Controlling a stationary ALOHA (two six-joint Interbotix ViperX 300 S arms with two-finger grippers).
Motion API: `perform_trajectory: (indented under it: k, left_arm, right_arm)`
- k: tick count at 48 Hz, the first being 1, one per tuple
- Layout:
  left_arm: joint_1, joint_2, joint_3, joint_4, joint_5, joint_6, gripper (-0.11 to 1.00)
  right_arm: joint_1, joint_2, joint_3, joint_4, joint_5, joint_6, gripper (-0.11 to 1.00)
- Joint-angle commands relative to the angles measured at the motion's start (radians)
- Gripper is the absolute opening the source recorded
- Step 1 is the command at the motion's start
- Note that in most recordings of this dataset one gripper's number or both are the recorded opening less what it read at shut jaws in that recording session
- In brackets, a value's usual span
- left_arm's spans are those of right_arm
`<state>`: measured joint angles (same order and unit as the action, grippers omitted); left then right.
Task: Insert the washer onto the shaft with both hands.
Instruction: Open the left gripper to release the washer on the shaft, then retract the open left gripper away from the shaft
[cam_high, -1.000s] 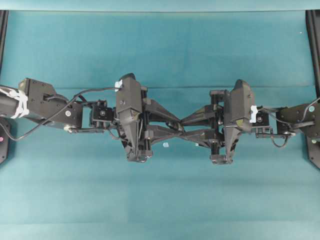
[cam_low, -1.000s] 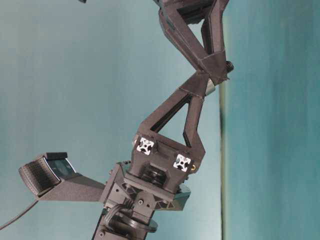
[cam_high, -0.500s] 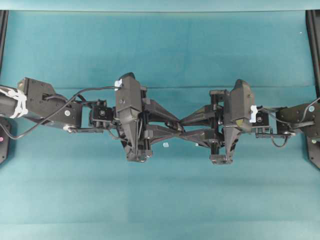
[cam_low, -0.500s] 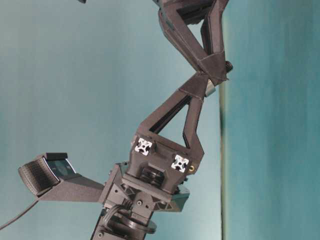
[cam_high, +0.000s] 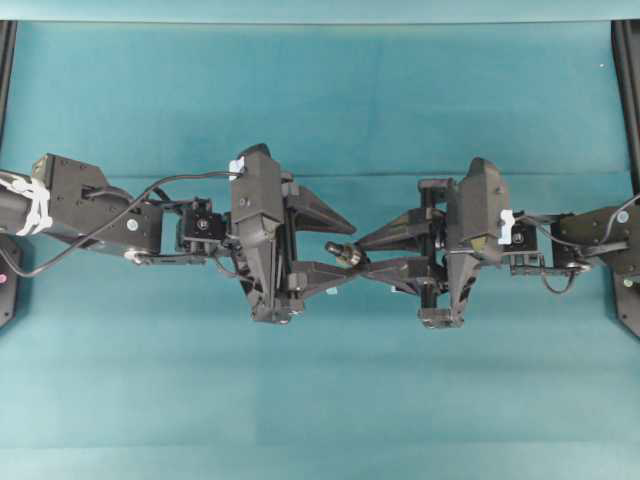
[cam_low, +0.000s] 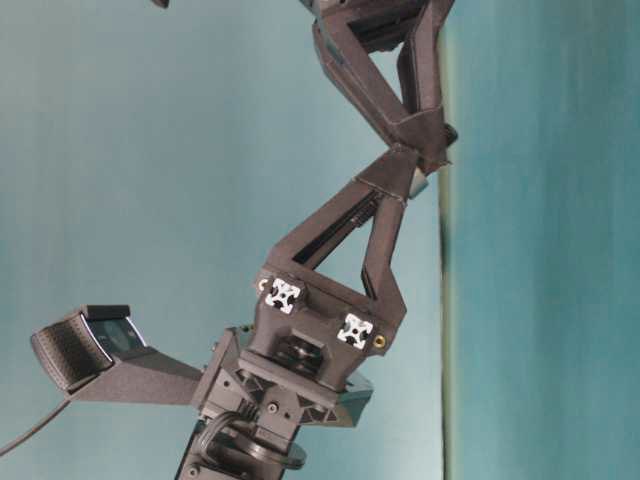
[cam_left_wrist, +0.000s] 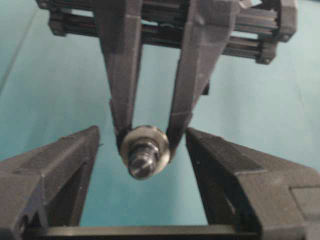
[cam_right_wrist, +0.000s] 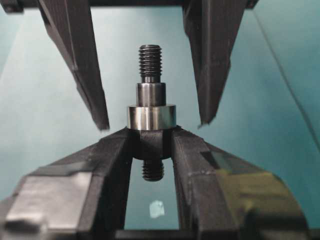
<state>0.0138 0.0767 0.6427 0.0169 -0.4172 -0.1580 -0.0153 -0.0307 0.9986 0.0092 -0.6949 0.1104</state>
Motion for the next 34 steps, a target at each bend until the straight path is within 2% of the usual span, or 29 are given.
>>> perform_trajectory:
  k: [1,18,34]
  left_arm:
    - [0.0,-0.023,-0.008,0.002,-0.005,0.0,0.76]
    - [-0.009,-0.061,0.031,0.0,0.006,-0.006,0.76]
    - [-0.058,-0.17,0.115,0.002,0.17,-0.018,0.76]
  right_arm:
    - [0.006,-0.012,-0.015,0.0,0.009,0.003,0.01]
    - [0.008,-0.012,-0.017,0.0,0.017,0.003,0.0]
    - [0.009,-0.012,-0.015,0.0,0.018,0.005,0.0]
